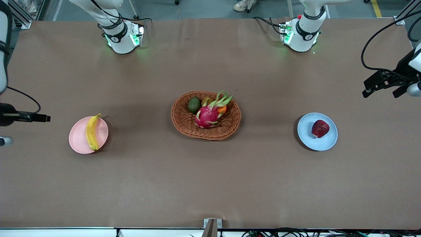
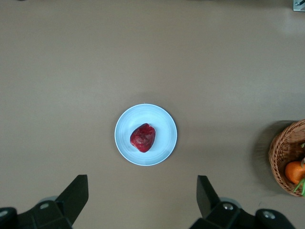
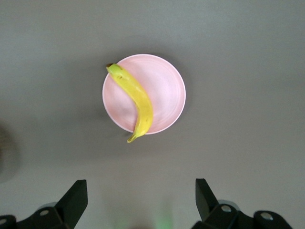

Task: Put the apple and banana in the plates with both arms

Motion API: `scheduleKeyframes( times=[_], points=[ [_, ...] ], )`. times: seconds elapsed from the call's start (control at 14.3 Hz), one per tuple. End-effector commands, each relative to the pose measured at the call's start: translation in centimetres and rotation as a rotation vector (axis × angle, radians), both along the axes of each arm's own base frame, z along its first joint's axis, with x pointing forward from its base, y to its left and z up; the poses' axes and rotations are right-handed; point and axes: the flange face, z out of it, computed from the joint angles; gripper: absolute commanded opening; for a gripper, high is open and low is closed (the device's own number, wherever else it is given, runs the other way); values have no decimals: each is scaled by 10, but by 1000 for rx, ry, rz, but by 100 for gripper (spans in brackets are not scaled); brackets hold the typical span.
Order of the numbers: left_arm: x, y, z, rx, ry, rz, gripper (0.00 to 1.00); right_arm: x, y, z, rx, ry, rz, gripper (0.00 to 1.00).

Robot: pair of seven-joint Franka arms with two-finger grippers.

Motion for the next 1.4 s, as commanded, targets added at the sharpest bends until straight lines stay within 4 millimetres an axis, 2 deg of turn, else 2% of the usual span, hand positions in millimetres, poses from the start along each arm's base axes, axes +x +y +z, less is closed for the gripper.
scheduleKeyframes(
  times=[0.0,0.07,0.21,0.35,0.49,0.77,1.05,1.33],
  points=[
    [1,4,14,-6,38,-18,100,-1,18,38,-18,-11,33,100],
    [-1,4,14,-6,52,-17,100,1,29,44,-28,-24,48,100],
    [-1,2,14,-3,57,-19,100,4,50,46,-29,-27,73,100],
    [-1,-1,12,-2,60,-28,100,5,61,46,-10,-30,72,100],
    [1,-3,10,0,63,-31,100,-1,79,59,-8,-49,98,100],
    [1,4,10,-9,63,-13,100,-24,87,77,-36,-53,-28,100],
    [2,4,10,-9,60,-12,100,-38,89,88,-32,-47,-18,100],
    [2,5,10,-11,62,-9,100,-84,87,98,-18,-125,26,100]
  ],
)
